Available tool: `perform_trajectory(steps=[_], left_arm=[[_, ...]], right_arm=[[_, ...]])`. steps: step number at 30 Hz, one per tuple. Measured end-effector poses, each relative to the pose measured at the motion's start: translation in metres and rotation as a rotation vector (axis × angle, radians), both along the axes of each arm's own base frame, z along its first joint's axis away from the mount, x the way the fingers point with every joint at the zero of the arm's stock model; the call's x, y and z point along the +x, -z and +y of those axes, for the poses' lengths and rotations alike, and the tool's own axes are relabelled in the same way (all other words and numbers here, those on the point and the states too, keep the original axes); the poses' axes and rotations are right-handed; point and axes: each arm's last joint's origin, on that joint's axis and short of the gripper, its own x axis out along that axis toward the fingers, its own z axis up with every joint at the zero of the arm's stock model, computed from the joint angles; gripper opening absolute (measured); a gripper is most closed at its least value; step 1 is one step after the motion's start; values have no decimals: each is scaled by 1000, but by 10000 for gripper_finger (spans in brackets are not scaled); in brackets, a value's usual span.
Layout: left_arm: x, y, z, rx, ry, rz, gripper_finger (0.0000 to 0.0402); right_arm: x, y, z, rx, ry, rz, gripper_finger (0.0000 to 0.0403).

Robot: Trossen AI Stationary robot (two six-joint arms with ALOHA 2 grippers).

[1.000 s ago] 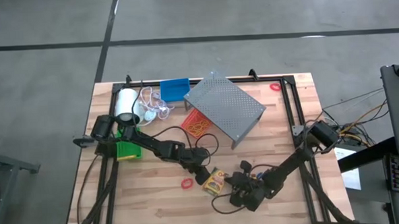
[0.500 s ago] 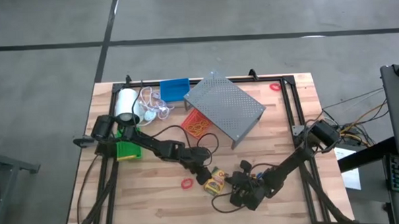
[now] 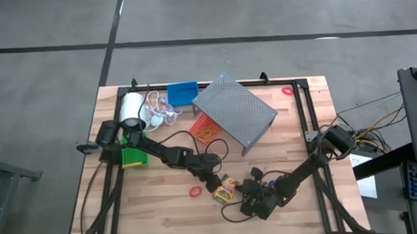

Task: Pick & Place Office Desk Supplies
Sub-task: Put the crayon box into the green bin

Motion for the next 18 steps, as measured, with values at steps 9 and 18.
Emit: perform_trajectory(steps=[9, 18], left_arm=[[1, 11, 0, 4, -8, 25, 166], [3, 10, -2, -27, 19, -11, 166]], right_arm=[[0, 0, 0, -7, -1, -4, 8], [0, 0, 0, -9, -1, -4, 8]])
